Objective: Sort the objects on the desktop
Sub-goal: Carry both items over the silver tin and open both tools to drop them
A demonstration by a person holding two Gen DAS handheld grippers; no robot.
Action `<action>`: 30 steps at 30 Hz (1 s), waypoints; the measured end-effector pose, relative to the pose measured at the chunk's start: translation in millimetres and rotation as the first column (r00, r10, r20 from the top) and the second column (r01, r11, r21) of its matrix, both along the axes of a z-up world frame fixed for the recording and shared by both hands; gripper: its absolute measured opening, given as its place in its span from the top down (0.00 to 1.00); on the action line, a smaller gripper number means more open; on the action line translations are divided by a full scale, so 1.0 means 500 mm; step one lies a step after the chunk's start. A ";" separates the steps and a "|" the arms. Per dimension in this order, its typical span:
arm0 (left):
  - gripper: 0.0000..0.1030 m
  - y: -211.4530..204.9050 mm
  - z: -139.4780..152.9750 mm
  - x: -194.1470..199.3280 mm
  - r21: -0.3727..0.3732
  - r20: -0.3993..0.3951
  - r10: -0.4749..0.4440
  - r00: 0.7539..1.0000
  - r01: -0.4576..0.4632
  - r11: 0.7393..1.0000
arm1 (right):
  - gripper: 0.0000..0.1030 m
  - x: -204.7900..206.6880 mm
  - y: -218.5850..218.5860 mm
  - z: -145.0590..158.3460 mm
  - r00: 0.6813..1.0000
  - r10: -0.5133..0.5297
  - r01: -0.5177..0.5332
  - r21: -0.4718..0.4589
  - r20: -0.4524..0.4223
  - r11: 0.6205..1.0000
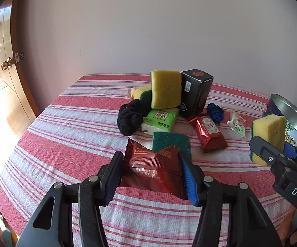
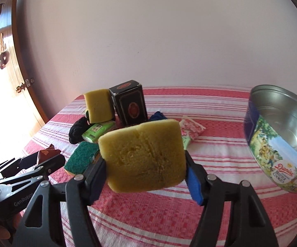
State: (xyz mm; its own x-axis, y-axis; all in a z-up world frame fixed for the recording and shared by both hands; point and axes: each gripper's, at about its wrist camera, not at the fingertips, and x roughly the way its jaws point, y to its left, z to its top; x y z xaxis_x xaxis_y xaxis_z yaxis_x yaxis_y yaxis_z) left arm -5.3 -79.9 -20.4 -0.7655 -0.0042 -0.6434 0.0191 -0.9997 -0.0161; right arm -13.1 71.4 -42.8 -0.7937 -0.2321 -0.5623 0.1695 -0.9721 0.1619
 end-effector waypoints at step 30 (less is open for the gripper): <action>0.45 0.245 0.075 -0.002 0.027 -0.093 -0.277 0.956 0.281 0.959 | 0.33 0.159 0.236 0.110 0.910 -0.377 0.380 -0.020 -0.170 0.925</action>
State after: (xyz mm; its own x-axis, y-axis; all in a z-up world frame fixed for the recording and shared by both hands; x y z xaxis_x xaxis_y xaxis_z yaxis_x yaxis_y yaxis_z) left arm -6.5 42.5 16.9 -0.7860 0.2417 -0.5690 -0.2639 -0.9635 -0.0448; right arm 66.3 189.5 12.3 -0.9034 0.1111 -0.4142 -0.1881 -0.9706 0.1500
